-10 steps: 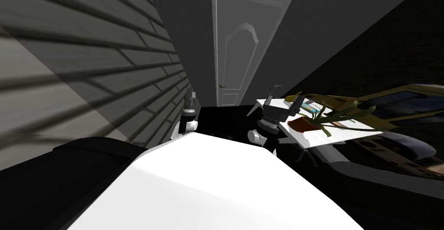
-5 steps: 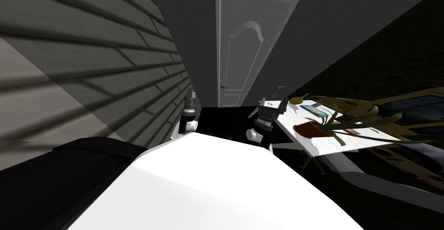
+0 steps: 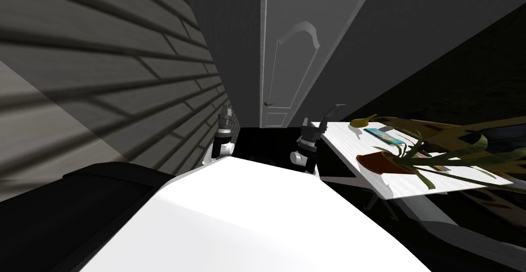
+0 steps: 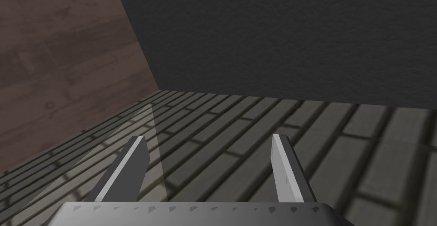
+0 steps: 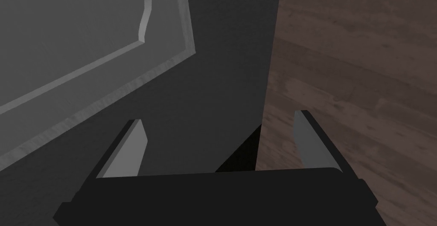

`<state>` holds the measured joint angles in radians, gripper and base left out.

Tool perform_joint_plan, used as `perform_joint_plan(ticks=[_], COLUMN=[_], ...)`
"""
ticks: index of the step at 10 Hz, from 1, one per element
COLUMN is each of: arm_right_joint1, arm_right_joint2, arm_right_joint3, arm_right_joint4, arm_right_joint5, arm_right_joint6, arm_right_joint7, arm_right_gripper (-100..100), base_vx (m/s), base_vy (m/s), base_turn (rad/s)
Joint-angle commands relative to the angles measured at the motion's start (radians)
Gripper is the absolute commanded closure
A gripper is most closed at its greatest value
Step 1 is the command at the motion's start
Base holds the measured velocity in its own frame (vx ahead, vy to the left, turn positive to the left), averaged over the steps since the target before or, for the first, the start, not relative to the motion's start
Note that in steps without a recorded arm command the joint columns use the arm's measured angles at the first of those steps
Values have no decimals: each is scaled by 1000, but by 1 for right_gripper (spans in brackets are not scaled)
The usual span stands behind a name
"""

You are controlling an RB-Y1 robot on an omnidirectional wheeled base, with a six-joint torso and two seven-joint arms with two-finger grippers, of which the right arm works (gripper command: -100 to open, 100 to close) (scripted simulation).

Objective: Pull the door open

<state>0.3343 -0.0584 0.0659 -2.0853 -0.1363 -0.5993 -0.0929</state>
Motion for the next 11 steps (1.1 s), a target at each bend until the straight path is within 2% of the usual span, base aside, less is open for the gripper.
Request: perform_joint_plan(ticks=[1,8,9,11], arm_right_joint1=[-14,-94,-94,-119], arm_right_joint2=[-11,-57,-57,-70], arm_right_joint3=[0,-4,-4,-5], arm_right_joint4=[45,256,260,327], arm_right_joint5=[-5,-29,-29,-37], arm_right_joint6=[-6,-19,-19,-23], arm_right_joint7=[2,15,15,19], arm_right_gripper=[-100,-100,-100,-100], base_vx=[103,101,76,73], base_vy=[44,45,27,30], base_turn=[82,79,23,78])
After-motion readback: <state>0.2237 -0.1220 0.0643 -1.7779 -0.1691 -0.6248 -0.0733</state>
